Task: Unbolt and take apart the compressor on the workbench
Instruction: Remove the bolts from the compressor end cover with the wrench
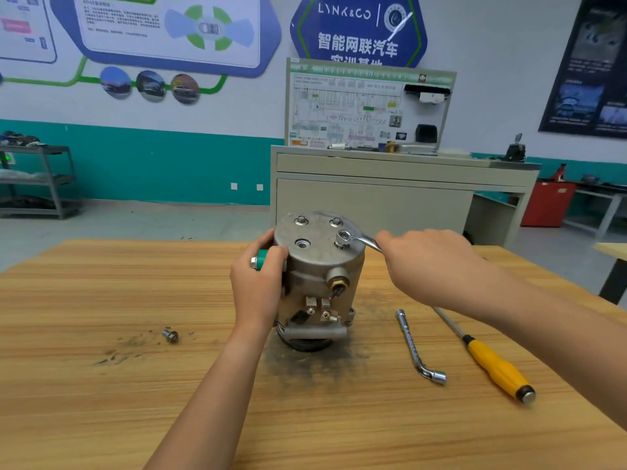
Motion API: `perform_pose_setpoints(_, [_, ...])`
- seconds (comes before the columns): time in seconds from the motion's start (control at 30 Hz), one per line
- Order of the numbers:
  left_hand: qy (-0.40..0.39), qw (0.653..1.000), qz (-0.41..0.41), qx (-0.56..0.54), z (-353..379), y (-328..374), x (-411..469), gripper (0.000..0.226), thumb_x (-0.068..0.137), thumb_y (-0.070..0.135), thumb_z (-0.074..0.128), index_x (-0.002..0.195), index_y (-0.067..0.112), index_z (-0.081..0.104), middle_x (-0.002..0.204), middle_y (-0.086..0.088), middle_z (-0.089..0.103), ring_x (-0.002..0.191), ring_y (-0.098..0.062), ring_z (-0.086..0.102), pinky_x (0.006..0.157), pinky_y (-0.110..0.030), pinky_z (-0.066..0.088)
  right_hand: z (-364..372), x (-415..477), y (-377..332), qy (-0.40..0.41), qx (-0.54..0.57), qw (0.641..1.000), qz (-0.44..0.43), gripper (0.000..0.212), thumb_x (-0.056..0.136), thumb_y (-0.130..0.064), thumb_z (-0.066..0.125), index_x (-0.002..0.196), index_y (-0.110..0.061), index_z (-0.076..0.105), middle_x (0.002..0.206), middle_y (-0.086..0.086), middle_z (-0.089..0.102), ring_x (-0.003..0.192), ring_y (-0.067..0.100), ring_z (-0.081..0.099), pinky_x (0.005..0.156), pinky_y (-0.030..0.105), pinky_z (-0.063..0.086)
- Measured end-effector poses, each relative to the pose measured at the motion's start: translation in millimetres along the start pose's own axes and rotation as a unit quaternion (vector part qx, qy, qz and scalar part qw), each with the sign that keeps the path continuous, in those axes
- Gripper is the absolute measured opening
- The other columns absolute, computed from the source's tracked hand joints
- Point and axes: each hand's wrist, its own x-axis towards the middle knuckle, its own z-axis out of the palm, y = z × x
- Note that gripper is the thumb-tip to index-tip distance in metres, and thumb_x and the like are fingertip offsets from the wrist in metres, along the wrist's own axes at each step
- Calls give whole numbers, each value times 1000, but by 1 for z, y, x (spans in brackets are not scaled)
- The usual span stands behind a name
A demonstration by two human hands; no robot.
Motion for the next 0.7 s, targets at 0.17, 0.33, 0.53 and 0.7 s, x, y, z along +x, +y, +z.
perform_pose_setpoints(0.17, [6, 1000, 1, -3, 1, 1, 0, 27, 87, 4, 53, 105, 20, 65, 97, 10, 65, 83, 10, 58, 67, -10, 46, -21, 5, 3, -44, -88, 995, -32, 18, 89, 0, 40, 100, -13, 48, 60, -3, 35, 47, 13, 32, 40, 25, 22])
perform_pose_setpoints(0.33, [-6, 1000, 4, 11, 7, 4, -2, 19, 82, 16, 58, 98, 24, 65, 96, 7, 66, 82, 5, 58, 67, -13, 44, -30, -2, -1, -61, -131, 989, -35, 14, 90, 1, 42, 89, -12, 38, 60, -2, 31, 47, 13, 28, 40, 24, 19])
perform_pose_setpoints(0.53, [-5, 1000, -1, 26, 11, 3, -6, 37, 76, 27, 57, 110, 18, 66, 97, 11, 65, 93, -6, 59, 75, -20, 47, -18, 1, 8, -83, -40, 996, -11, 17, 89, -3, 38, 103, -11, 45, 64, -1, 39, 52, 12, 36, 43, 24, 27])
perform_pose_setpoints(0.7, [8, 999, 4, 35, 11, 1, -7, 28, 87, 12, 57, 113, 15, 66, 101, 8, 66, 92, -1, 58, 76, -17, 47, -7, 2, 6, -54, -9, 998, -2, 9, 90, -6, 38, 93, -15, 39, 63, -2, 37, 51, 11, 35, 42, 24, 26])
